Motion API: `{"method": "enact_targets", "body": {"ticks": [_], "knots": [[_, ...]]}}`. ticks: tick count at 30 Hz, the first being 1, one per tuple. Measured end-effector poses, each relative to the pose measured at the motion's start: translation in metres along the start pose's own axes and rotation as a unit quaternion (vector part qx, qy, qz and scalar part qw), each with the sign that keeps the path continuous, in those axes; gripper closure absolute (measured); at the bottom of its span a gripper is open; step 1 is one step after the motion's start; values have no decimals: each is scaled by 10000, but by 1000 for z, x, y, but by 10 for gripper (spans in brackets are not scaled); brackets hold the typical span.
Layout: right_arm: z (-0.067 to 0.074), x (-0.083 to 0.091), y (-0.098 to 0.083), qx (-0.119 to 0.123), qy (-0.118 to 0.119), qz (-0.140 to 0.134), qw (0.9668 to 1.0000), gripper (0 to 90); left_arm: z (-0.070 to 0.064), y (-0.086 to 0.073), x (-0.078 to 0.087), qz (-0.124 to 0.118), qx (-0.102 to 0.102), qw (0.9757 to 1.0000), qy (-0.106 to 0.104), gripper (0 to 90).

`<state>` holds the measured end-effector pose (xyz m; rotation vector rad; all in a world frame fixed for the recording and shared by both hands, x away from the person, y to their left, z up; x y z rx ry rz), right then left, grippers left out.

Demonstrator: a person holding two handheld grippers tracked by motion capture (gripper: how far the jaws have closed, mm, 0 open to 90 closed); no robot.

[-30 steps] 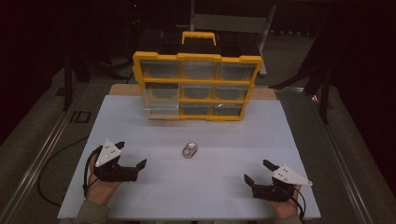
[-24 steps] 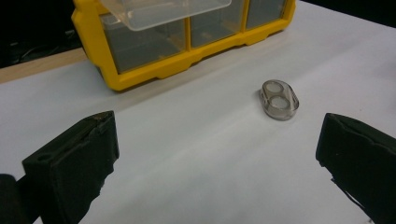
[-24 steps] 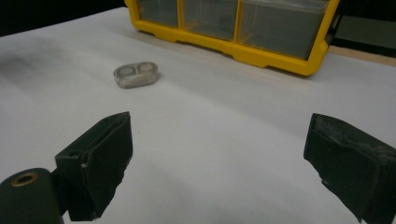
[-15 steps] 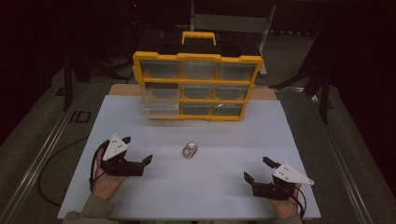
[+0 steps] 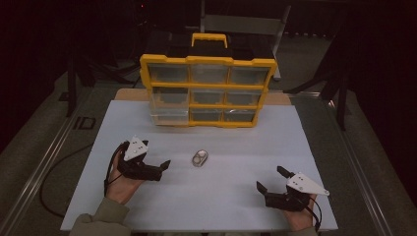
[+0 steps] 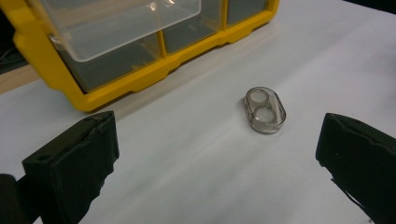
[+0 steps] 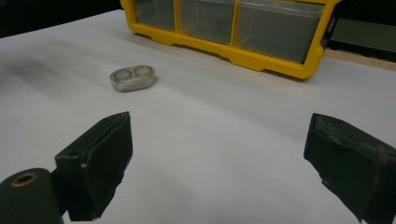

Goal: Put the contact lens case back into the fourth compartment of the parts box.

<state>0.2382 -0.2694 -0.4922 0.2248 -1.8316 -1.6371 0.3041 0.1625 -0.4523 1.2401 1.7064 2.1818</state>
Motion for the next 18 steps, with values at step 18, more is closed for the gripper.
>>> {"method": "enact_targets", "body": {"ticks": [18], "knots": [[-1, -1, -2, -43, -34, 66, 10000, 77, -4, 15, -22, 316, -103, 9994, -50, 1]]}}
Point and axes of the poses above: each handheld gripper's, and its own axes: x roughly backward along the jaws, y roughly out of its top, z roughly to its left, the point moved 2 cm from there along -x, roughly forward along the jaws, and after that the axes turned 1 degree about -z, right-handed, at the moved point
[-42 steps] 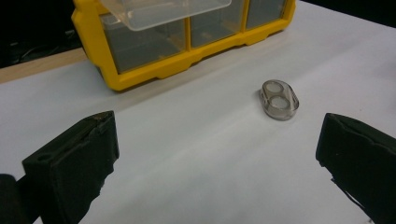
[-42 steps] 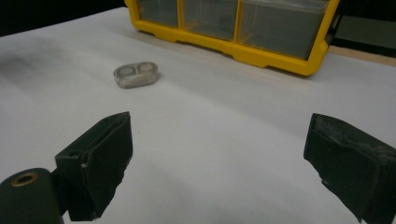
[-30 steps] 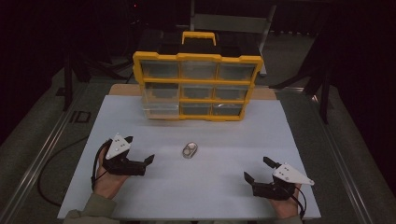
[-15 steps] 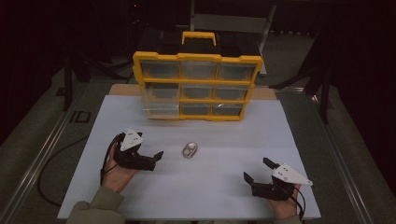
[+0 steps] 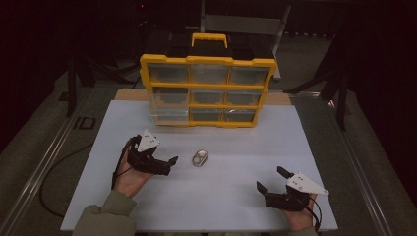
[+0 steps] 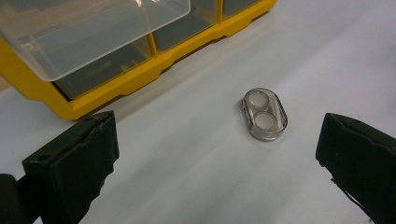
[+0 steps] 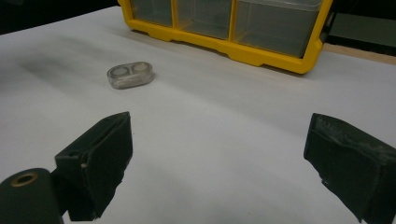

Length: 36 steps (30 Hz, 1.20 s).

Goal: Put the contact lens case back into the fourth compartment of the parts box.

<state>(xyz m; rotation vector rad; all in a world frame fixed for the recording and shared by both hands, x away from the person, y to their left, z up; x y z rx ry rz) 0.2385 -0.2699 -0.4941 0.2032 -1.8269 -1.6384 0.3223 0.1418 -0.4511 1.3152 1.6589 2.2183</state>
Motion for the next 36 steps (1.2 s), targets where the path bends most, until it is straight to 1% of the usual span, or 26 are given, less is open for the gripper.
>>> {"method": "enact_targets", "body": {"ticks": [1, 3, 5, 10, 17, 22, 36], "knots": [[0, 0, 0, -2, 3, -4, 10000, 77, 0, 1, -1, 3, 12, 10000, -5, 2], [0, 0, 0, -4, -2, -1, 10000, 77, -1, 2, -4, 63, -37, 10000, -4, 1], [0, 0, 0, -4, -7, 22, 10000, 77, -1, 3, -6, 82, -43, 10000, 19, 1], [1, -1, -1, 70, -33, 58, 10000, 77, 0, 7, -10, 80, -8, 10000, -8, 2], [1, -1, -1, 62, -10, 82, 9999, 77, -2, 12, -16, 122, -85, 9999, 16, 1], [1, -1, -1, 47, -33, 69, 10000, 78, -4, 14, -22, 188, -108, 9998, -15, 2], [0, 0, -1, 25, -1, 58, 10000, 78, -11, 24, -36, 381, -195, 9990, -107, 1]]}}
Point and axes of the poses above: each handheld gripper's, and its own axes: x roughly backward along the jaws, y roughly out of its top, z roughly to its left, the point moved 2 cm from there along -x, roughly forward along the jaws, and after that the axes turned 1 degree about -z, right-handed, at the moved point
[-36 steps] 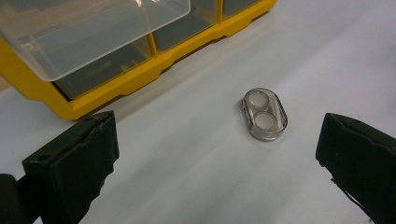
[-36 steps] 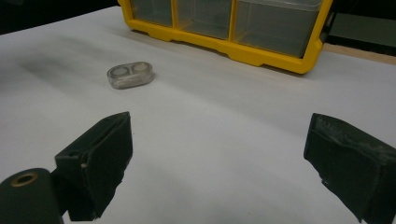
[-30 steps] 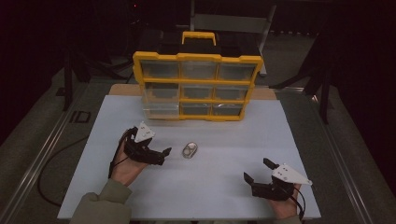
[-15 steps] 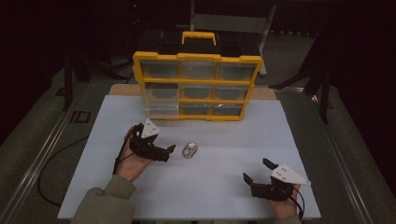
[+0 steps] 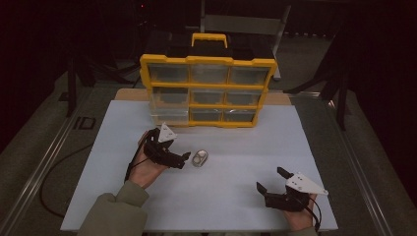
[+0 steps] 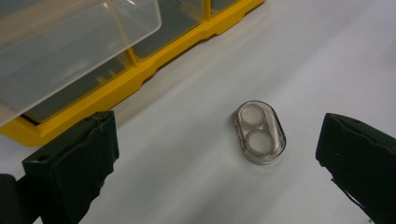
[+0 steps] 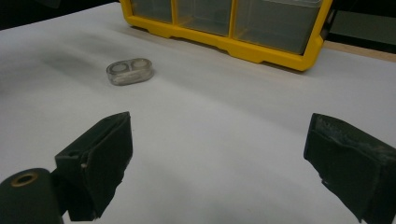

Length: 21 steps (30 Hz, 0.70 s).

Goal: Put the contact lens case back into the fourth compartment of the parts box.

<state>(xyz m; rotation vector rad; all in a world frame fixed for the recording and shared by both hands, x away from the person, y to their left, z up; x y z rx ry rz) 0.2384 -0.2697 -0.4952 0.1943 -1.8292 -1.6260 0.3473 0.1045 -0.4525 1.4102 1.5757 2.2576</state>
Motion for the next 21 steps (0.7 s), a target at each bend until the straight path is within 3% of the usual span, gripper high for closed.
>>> {"method": "enact_targets", "body": {"ticks": [21], "knots": [[-1, 1, 0, -64, 8, 13, 10000, 77, -9, 11, -22, 517, -149, 9984, -145, 2]]}}
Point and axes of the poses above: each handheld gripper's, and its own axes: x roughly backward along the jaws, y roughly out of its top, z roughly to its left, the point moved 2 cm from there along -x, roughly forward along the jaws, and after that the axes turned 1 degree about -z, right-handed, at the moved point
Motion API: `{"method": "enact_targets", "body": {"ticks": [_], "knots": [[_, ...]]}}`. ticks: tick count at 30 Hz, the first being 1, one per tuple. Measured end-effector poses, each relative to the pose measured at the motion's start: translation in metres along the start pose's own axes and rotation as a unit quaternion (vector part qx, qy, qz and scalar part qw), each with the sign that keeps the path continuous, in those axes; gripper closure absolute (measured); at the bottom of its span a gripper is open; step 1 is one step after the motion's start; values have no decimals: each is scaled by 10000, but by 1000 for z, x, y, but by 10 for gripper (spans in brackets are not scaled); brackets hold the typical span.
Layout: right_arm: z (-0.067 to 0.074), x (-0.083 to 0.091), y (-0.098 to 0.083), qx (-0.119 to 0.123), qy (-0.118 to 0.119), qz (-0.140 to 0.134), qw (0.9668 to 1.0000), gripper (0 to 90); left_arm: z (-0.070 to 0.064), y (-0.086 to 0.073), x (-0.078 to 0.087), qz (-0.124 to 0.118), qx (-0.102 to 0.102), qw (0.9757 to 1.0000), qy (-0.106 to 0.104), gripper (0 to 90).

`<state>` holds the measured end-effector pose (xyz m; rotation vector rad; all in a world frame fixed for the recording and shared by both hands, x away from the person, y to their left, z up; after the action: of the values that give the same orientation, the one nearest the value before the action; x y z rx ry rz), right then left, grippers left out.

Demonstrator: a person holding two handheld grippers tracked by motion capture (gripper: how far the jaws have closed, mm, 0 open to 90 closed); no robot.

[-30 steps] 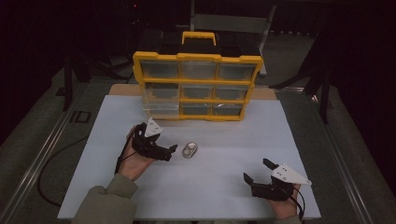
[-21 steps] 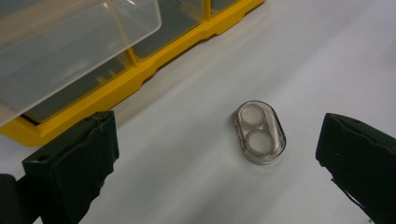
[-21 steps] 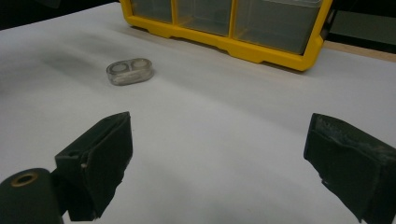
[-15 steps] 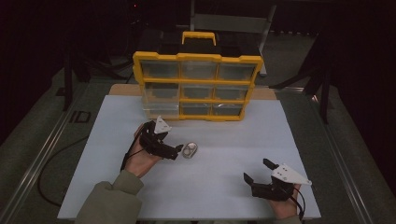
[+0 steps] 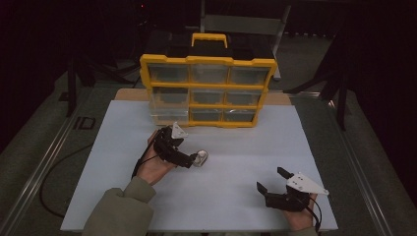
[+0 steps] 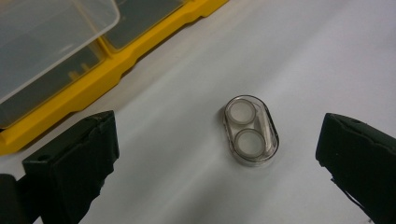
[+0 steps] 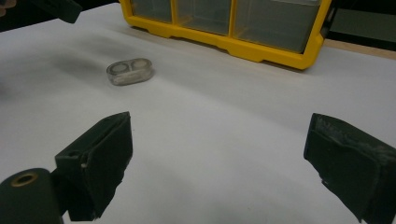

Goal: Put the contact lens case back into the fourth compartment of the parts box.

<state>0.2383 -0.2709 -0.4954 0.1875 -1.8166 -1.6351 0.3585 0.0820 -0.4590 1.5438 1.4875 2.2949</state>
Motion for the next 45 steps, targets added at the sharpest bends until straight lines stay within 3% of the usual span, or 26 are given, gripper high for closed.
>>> {"method": "enact_targets", "body": {"ticks": [19, 24, 45], "knots": [[-1, 0, 0, -17, -8, -3, 10000, 78, -10, 7, -22, 364, -76, 9993, -106, 2], [-1, 0, 0, -21, -10, 2, 10000, 77, -12, 9, -27, 467, -36, 9989, -15, 4], [-1, -1, -1, -40, -9, 27, 10000, 78, -16, 12, -44, 711, 130, 9972, -193, 6]]}}
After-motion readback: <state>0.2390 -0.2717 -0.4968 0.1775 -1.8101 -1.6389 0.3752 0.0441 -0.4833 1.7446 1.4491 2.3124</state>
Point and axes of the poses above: each handheld gripper's, and its own axes: x roughly backward along the jaws, y roughly out of its top, z roughly to its left, the point moved 2 cm from there along -x, roughly forward along the jaws, and after that the axes turned 1 degree about -z, right-handed, at the moved point
